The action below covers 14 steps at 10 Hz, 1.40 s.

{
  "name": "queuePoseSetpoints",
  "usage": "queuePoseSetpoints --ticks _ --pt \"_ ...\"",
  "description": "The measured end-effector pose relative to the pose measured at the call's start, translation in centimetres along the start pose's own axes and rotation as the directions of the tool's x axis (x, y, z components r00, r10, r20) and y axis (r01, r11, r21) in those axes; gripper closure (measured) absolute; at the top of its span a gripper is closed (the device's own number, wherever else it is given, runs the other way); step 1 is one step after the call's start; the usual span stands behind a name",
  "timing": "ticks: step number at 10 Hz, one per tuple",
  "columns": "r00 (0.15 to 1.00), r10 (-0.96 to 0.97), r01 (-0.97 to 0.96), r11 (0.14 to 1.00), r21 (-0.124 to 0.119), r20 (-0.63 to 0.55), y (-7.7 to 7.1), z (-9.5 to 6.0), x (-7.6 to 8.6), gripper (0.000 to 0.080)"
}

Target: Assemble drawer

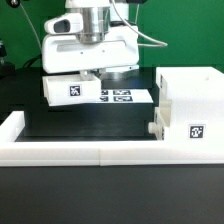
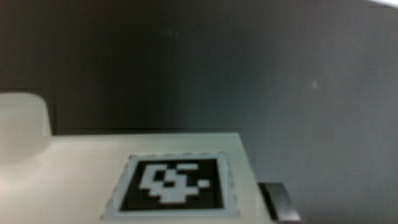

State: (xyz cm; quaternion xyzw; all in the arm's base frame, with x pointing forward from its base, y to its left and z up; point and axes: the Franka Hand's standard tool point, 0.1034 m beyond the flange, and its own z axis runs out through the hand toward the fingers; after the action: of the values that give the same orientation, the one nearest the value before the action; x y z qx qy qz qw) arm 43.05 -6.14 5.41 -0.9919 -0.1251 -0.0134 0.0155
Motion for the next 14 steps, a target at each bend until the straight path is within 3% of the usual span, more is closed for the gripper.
queuePoseSetpoints --ticks 2,5,7,8,13,14 --pt "1.000 -0.022 0.022 1.000 0.010 0.000 -1.0 -0.3 2.9 0.0755" --pt "0.999 -0.045 0.045 0.999 0.011 0.006 -0.8 0.0 2.4 0.0755" --pt "0.976 -0.219 0.219 0.976 0.012 0.007 -0.6 0.1 2.2 0.0755" --pt "0.932 -0.361 0.361 0.932 0.011 0.004 0.0 0.6 1.9 0.0755" --pt "0.666 -0.745 0.746 0.666 -0.020 0.021 0.1 0.1 5.3 0.0755" --pt "0.614 -0.789 0.789 0.614 -0.018 0.025 0.2 0.2 5.1 0.0755"
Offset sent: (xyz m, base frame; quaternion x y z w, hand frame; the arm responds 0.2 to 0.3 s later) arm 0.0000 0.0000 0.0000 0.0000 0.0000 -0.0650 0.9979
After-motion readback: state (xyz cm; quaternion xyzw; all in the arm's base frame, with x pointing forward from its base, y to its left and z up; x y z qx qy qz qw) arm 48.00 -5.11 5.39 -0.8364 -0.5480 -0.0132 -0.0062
